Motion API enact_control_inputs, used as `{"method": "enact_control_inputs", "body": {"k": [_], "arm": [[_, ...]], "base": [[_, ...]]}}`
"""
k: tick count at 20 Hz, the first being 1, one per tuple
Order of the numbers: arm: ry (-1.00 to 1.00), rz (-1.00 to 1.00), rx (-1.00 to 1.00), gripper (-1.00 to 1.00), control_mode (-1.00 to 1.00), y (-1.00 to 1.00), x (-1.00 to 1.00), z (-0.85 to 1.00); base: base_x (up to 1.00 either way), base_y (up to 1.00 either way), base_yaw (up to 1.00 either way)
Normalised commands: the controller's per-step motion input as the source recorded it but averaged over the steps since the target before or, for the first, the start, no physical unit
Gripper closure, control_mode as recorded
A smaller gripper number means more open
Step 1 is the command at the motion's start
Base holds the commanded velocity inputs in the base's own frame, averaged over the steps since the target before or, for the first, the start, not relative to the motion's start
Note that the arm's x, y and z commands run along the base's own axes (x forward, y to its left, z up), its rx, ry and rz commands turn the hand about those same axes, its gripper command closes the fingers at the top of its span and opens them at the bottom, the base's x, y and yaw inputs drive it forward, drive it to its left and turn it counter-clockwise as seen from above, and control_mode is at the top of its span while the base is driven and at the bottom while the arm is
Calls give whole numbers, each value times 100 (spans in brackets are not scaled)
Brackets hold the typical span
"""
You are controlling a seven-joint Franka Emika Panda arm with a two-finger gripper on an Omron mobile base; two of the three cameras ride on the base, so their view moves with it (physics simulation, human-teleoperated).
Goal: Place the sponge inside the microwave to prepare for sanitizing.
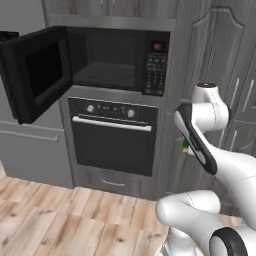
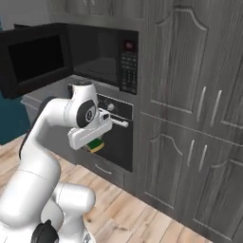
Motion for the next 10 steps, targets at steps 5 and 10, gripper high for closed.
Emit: {"method": "enact_control_inputs", "body": {"k": [5, 10], "arm": [[0, 0, 0, 100, 100, 0, 0, 0], [0, 0, 0, 100, 100, 0, 0, 0]], "base": [[53, 100, -42], [43, 83, -17]]}}
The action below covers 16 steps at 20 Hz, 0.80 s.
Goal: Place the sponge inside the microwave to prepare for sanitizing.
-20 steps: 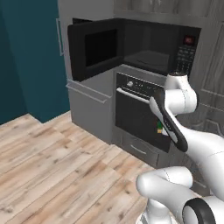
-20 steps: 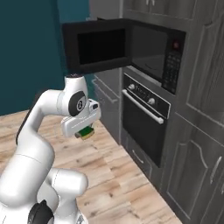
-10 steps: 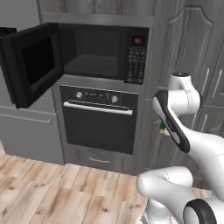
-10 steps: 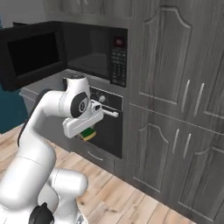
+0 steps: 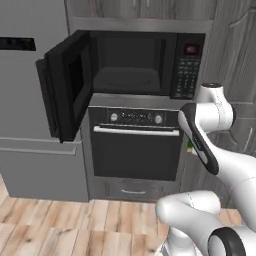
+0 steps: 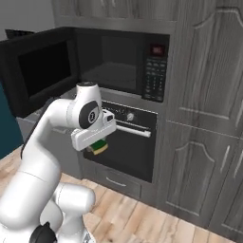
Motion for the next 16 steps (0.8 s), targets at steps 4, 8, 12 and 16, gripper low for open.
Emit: {"method": "enact_control_inputs", "body": {"k": [4, 8, 12, 16], "arm": [[0, 0, 0, 100, 100, 0, 0, 0], [0, 0, 0, 100, 100, 0, 0, 0], [0, 0, 0, 100, 100, 0, 0, 0], [0, 0, 0, 100, 100, 0, 0, 0]], "base": [[43, 49, 6], [55, 4, 19], [74, -16, 25], [65, -7, 22]]}}
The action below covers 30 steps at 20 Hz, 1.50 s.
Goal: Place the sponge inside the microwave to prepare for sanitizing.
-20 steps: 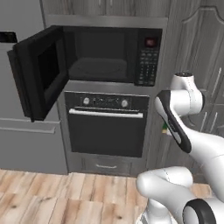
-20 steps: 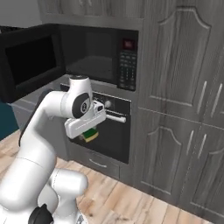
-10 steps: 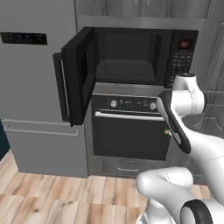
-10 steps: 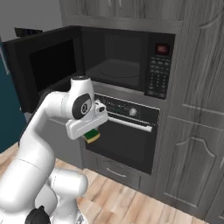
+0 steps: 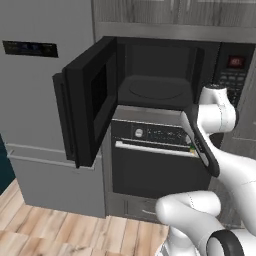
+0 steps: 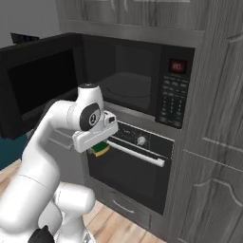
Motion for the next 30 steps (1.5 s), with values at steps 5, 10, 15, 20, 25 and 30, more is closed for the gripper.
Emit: {"method": "enact_control_inputs", "body": {"k": [5, 10, 15, 20, 25, 30], "arm": [[0, 0, 0, 100, 100, 0, 0, 0], [0, 0, 0, 100, 100, 0, 0, 0], [0, 0, 0, 100, 100, 0, 0, 0], [0, 0, 0, 100, 100, 0, 0, 0], [0, -1, -1, 100, -100, 5, 0, 0], [-18, -8, 0, 100, -100, 3, -7, 0]], "base": [[68, -16, 24], [59, -14, 20], [11, -3, 3], [0, 0, 0], [0, 0, 0], [0, 0, 0]]}}
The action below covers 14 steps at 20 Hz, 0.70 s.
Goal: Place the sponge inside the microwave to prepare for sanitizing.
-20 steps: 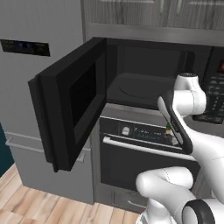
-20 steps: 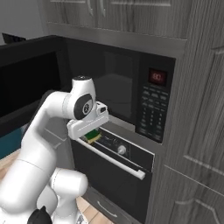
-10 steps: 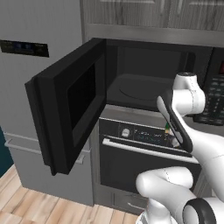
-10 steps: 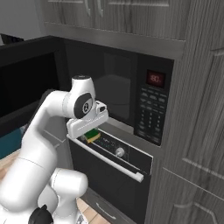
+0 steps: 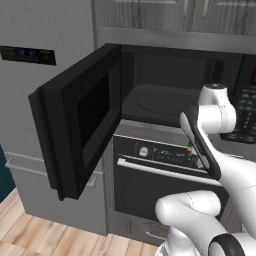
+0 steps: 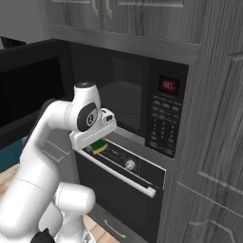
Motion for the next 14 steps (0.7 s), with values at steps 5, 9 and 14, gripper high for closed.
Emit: {"method": "enact_control_inputs", "body": {"k": [5, 9, 14], "arm": [[-19, -18, 0, 100, -100, 5, 0, 0], [-7, -24, 5, 100, -100, 0, 0, 56], [-10, -28, 9, 100, -100, 0, 0, 79]], "base": [[0, 0, 0], [0, 0, 0], [0, 0, 0]]}}
